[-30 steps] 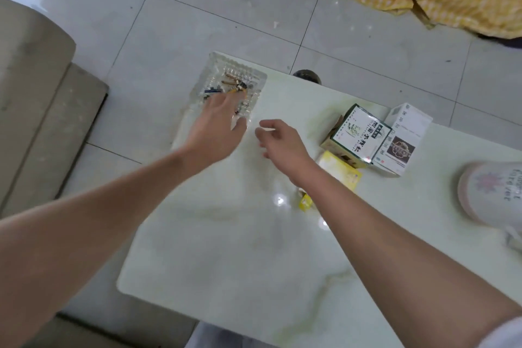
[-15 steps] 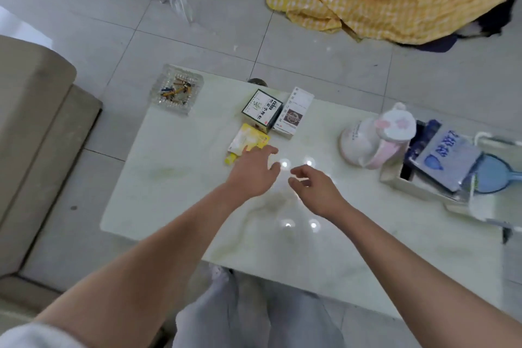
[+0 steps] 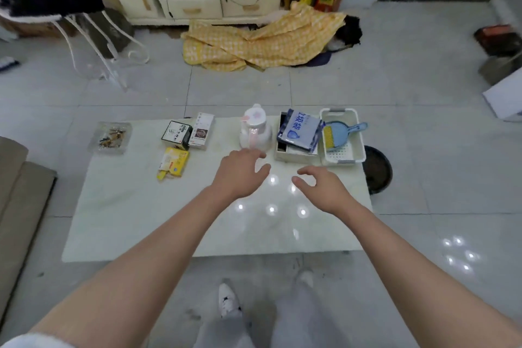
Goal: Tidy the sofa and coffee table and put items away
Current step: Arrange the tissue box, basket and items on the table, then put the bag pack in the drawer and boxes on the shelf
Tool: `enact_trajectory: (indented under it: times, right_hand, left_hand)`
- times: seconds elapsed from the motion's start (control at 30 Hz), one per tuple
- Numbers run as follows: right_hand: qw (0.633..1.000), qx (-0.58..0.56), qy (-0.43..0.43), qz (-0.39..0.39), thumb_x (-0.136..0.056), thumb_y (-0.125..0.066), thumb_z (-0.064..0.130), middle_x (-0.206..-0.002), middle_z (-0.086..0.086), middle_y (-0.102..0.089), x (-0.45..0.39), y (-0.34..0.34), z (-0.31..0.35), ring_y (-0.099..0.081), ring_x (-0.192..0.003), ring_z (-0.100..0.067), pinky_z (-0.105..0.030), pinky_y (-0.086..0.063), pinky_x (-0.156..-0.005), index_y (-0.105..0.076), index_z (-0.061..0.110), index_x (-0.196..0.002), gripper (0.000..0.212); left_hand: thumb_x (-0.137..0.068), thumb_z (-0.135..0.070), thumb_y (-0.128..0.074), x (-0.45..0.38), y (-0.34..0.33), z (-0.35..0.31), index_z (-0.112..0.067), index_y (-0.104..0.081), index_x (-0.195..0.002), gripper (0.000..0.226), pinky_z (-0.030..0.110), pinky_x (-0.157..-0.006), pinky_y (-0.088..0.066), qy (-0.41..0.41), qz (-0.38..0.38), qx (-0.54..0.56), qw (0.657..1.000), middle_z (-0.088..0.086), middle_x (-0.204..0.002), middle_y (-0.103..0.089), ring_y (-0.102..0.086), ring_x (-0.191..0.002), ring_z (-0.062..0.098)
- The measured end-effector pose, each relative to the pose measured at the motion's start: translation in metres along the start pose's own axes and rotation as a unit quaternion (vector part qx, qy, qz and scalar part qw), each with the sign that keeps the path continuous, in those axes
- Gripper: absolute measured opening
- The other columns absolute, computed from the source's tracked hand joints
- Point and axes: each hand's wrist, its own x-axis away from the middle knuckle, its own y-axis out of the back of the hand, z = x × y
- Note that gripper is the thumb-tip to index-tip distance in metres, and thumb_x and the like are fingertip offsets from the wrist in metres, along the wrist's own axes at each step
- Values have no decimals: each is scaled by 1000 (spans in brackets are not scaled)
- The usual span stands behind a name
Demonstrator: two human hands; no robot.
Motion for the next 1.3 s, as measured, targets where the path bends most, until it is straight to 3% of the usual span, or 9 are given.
enact_trajectory:
  times: [0.13,0.37,0.53,0.77,0.93,1.13,1.3]
  right_hand:
    - [1000,1,3,-31,-92,-56,55,-133,6,-59,29,73,-64,-55,-121,-16,-29,-42,-96,-60,24,-129,49]
    - [997,15,-1,-69,-91,-57,50,-123,1,-66,59,237,-231,-60,-115,-19,-37,-48,-97,-64,21,-124,44]
    - [998,18,-21,-63,-91,-58,50,-126,-2,-63,51,320,-300,-58,-118,-20,-34,-46,-98,-62,21,-125,45]
    - [999,46,10,-7,-93,-53,52,-130,-6,-59,-36,410,-354,-55,-121,-24,-41,-44,-103,-60,23,-126,44]
    - [997,69,12,32,-95,-51,52,-135,-4,-54,-127,484,-379,-52,-126,-21,-36,-40,-106,-56,24,-133,47]
    - [992,103,40,62,-95,-51,53,-137,-3,-56,-245,584,-369,-52,-127,-20,-35,-39,-108,-57,21,-133,50]
    - [984,120,89,94,-95,-49,54,-137,-2,-55,-363,637,-352,-54,-123,-20,-35,-41,-105,-57,22,-133,50]
  left_hand:
    - [-94,-49,-48,-9,-17,-95,-24,-67,-117,40,36,-88,-48,-27,-5,-49,998,3,-116,-68,-63,-103,24]
    - [-94,-58,-43,-72,-104,-329,-26,-68,-111,44,42,-93,-44,-85,10,-120,989,6,-114,-67,-62,-105,29]
    - [-94,-56,-45,-107,-135,-425,-24,-68,-110,42,43,-95,-45,-82,16,-107,991,8,-113,-67,-63,-102,31]
    - [-92,-54,-47,-216,-159,-496,-29,-67,-112,38,44,-98,-44,-47,13,-91,995,7,-116,-66,-62,-107,31]
    - [-94,-54,-45,-323,-171,-538,-27,-65,-117,40,43,-98,-43,-12,6,-50,999,9,-117,-66,-61,-109,32]
    - [-95,-54,-44,-436,-127,-585,-26,-61,-122,42,43,-100,-42,29,16,-33,999,9,-124,-63,-57,-116,31]
    - [-96,-53,-44,-531,-95,-576,-26,-60,-124,42,42,-97,-44,95,-2,-22,995,7,-124,-62,-56,-116,29]
